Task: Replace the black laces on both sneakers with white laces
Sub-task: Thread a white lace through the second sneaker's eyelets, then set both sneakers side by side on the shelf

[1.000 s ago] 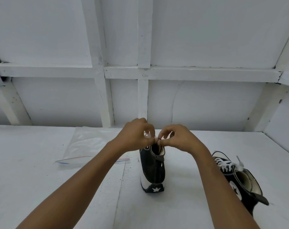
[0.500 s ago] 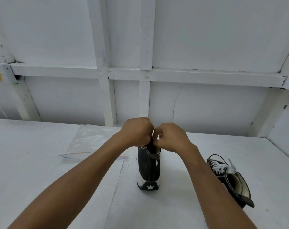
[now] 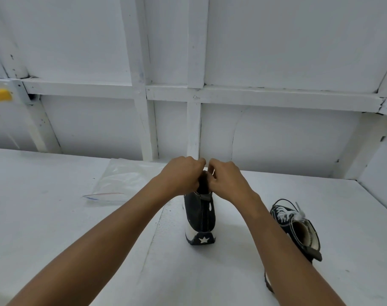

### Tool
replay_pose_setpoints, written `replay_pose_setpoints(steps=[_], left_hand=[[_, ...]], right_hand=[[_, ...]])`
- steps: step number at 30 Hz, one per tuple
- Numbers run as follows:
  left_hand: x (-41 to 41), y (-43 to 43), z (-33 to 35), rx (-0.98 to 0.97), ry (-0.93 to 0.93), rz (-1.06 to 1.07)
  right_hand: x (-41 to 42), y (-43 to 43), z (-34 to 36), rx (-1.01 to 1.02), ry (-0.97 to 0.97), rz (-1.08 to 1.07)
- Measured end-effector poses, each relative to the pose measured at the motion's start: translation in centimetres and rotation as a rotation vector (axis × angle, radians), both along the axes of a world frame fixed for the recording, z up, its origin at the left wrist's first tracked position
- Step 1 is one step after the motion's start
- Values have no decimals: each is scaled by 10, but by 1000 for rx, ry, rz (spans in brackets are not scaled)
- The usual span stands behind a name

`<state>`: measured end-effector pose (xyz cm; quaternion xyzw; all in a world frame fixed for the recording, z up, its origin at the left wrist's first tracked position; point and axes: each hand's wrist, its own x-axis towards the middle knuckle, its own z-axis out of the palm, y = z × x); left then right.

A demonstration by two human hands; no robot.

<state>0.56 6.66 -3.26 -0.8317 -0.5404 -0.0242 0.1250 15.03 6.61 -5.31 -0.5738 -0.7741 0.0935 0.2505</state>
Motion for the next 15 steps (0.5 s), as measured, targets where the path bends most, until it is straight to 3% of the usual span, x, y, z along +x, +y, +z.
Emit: replay_pose_setpoints(steps=[6,10,15], left_hand=[[8,-14,-2,2,-67,77],[13,-30,-5,27,-255,61],[26,-55,-2,-70,-359,65]], right_hand=[[26,-27,18,-132,-94,-55],[60,-50,30,-166,-201,-122],[115,-86,42,-254,-79,-161]])
